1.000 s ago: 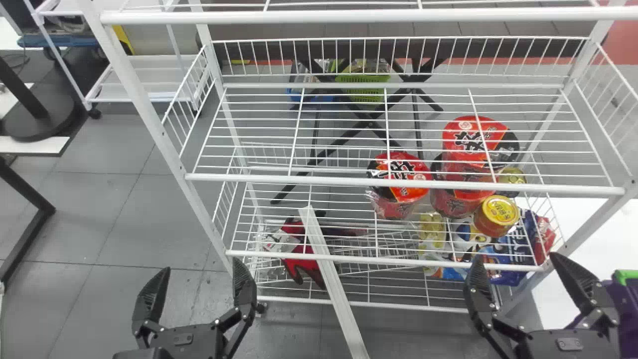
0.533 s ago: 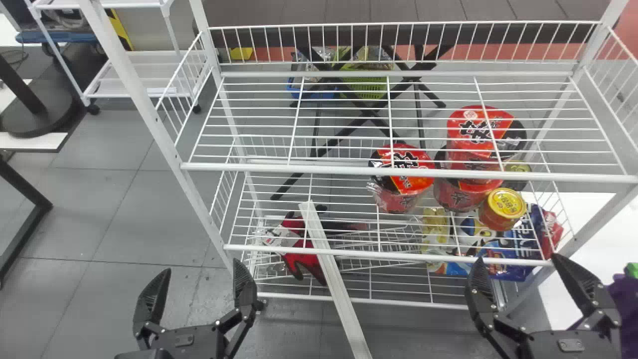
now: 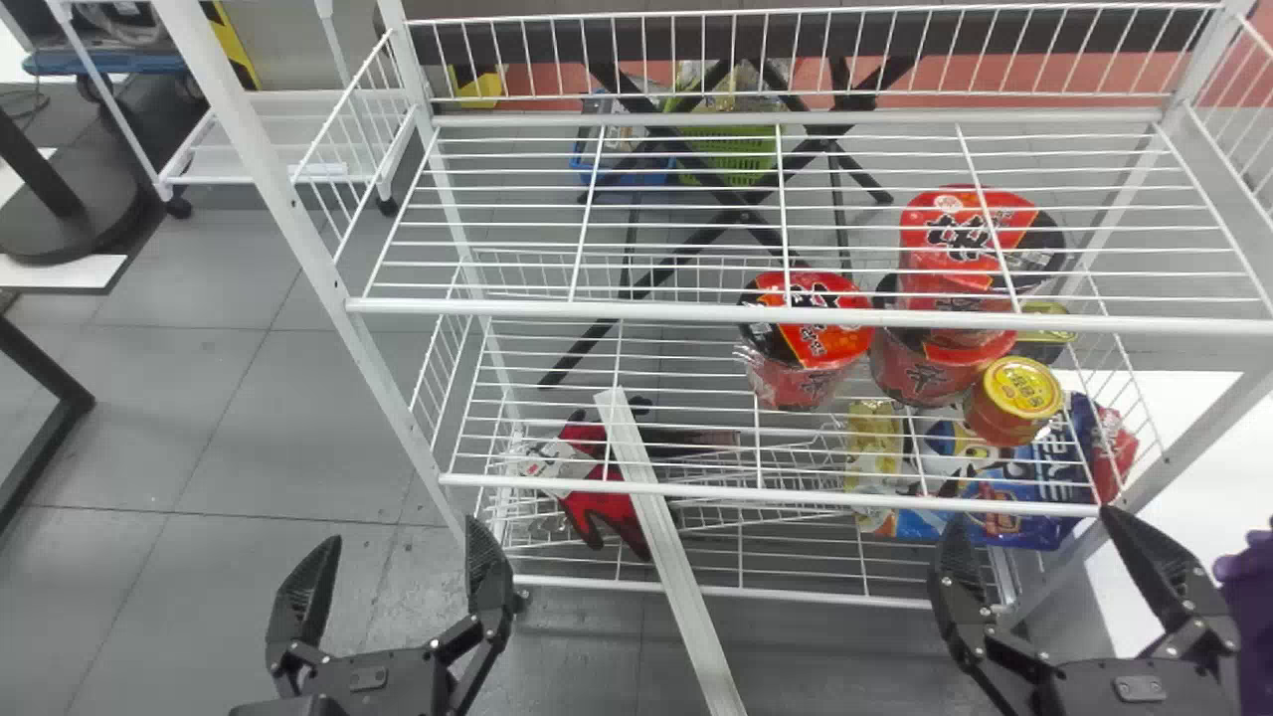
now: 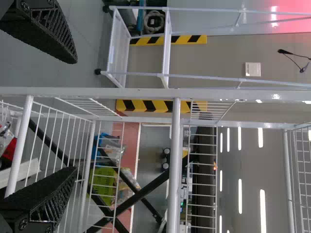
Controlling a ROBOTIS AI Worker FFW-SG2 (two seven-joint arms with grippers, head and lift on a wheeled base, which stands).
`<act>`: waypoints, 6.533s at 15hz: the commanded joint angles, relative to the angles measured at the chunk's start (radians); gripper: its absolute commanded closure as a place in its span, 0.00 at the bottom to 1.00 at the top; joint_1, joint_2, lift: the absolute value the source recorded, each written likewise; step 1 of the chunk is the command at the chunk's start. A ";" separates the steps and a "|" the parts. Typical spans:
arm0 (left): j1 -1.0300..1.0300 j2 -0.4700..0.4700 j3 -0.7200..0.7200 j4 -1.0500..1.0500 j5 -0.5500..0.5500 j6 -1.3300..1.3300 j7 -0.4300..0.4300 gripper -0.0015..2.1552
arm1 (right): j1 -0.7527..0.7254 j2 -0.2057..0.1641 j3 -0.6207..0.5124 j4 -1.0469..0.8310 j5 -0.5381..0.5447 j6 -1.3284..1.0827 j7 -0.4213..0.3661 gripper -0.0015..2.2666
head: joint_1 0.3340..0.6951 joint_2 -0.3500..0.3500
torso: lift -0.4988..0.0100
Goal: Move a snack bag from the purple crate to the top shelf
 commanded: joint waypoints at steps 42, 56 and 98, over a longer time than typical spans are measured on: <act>-0.009 0.000 -0.003 0.007 0.003 0.009 -0.006 0.00 | 0.101 -0.017 -0.078 -0.143 0.015 -0.051 -0.074 0.03 | 1.00 0.60 | 0.09; -0.087 0.026 0.003 0.088 0.072 0.028 -0.041 0.00 | 0.244 0.107 -0.775 -0.250 -0.543 0.418 0.126 0.03 | 1.00 0.03 | 0.09; -0.164 0.031 -0.084 0.140 0.035 0.061 -0.046 0.00 | -0.578 0.078 -0.928 0.841 -0.232 1.332 0.701 0.98 | 1.00 0.00 | 0.09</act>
